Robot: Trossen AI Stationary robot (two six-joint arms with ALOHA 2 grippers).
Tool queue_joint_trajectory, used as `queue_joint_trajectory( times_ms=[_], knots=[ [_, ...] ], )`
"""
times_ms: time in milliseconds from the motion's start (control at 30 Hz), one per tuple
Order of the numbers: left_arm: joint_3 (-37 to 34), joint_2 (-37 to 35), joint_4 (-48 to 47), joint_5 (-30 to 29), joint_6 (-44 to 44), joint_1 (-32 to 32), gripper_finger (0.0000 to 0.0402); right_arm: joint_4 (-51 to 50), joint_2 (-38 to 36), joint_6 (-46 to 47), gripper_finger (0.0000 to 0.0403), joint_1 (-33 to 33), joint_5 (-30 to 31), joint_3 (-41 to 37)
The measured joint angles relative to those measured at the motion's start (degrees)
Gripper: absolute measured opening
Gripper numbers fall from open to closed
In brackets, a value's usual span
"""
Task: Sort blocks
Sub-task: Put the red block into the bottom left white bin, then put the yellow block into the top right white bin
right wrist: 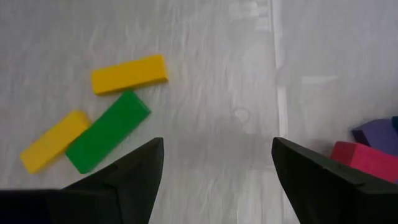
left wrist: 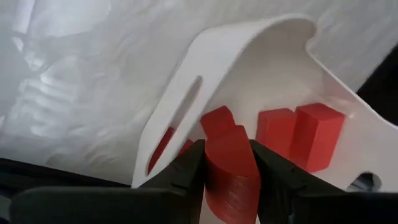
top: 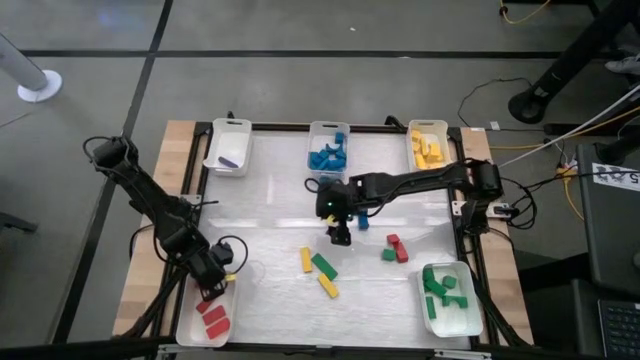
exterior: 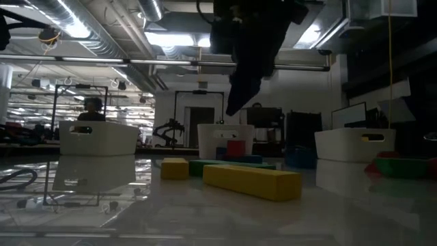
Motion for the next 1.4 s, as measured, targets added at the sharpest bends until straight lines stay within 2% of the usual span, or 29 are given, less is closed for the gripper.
queue_joint_trajectory(
  times_ms=[167, 267, 433, 567, 800, 900, 1167, 1400],
  knots=[
    [0.0, 0.09, -1.03, 0.98, -2.06, 0.0, 0.0111, -0.04, 1.19, 0.0, 0.0298, 0.0, -0.02, 0.0],
    [0.0, 0.09, -2.1, 3.62, -3.61, 0.0, 0.0139, 0.18, 1.21, 0.0, 0.0299, 0.0, -0.44, 0.0],
    [0.0, 0.09, -0.28, 4.45, -3.91, 0.32, 0.0184, 0.29, 1.21, 0.6, 0.0298, 0.14, -0.48, 0.0],
    [0.0, 0.09, 3.65, 4.47, -1.2, 0.64, 0.0191, 1.66, 1.21, 5.98, 0.0298, 1.06, -0.48, 0.0],
    [0.02, -0.55, 11.22, 5.48, 2.32, 0.65, 0.0183, 8.55, 1.21, 22.96, 0.0298, 4.05, 0.11, 0.0],
    [0.04, -1.27, 13.64, 7.1, 0.94, 0.65, 0.0183, 9.99, 1.21, 30.29, 0.0298, 5.63, 2.73, 0.0],
    [0.07, -2.97, 19.79, 7.47, 2.45, 1.45, 0.0183, 10.57, 1.94, 44.01, 0.0298, 10.02, 15.58, 0.04],
    [0.09, -5.74, 21.62, 7.42, 6.19, 2.9, 0.0182, 17.11, 6.26, 50.44, 0.0298, 13.2, 19.33, 0.07]
  ],
)
